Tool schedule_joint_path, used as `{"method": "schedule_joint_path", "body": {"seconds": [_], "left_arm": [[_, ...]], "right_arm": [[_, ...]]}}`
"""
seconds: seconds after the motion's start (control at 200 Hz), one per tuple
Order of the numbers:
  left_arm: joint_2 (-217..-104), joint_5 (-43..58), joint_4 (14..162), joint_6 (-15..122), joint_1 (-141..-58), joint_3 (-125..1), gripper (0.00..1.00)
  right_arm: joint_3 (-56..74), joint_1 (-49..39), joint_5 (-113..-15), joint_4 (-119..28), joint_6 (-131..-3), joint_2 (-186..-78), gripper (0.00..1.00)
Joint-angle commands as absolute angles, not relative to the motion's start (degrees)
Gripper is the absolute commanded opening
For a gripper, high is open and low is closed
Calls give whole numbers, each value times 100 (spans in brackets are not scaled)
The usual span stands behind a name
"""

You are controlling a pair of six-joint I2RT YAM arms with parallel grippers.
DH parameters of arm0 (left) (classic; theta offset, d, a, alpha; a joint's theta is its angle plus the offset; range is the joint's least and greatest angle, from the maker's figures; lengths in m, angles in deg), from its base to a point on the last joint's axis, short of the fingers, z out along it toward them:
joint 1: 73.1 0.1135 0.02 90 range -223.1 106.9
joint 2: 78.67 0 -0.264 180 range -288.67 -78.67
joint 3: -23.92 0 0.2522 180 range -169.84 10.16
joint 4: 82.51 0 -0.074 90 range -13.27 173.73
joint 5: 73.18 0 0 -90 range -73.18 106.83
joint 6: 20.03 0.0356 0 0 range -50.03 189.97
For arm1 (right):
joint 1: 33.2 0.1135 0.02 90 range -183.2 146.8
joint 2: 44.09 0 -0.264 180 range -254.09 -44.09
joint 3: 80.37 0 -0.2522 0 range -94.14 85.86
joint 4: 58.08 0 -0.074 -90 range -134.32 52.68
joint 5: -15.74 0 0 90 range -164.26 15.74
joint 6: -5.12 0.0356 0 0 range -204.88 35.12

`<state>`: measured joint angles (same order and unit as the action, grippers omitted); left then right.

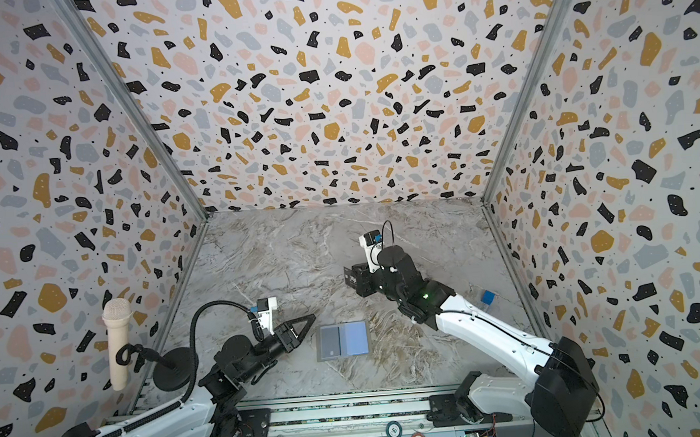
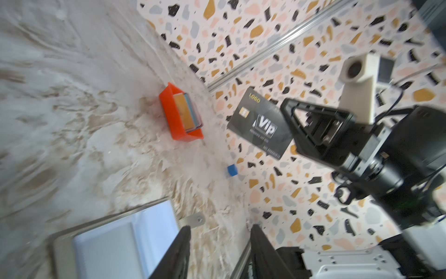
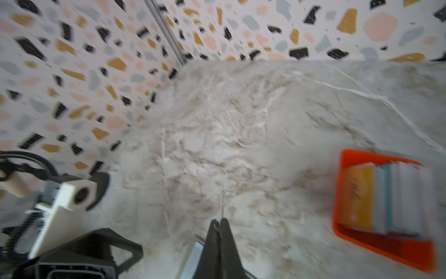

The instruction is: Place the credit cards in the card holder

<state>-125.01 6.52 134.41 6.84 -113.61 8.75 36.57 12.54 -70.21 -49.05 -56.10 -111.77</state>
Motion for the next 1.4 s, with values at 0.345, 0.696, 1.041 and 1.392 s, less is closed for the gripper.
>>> {"method": "schedule_joint_path", "body": {"seconds": [0.345, 0.696, 1.041, 1.392], "left_arm": [[-12149, 1401, 15131, 171, -11310, 765, 48], [-12157, 1243, 15554, 92, -11309, 704, 34], [-11941, 971, 14700, 329, -11309, 501, 0], [-12636, -1022, 12005, 1887, -11282, -714, 0]], "right_arm": [[4377, 2211, -6768, -8484, -3965, -11174, 0], [4512, 2516, -6617, -8519, -3755, -11392, 0], [4525, 2332, -5975, -7186, -4191, -11052, 18], [4395, 1435, -4653, -4255, -5968, -9967, 57]]}}
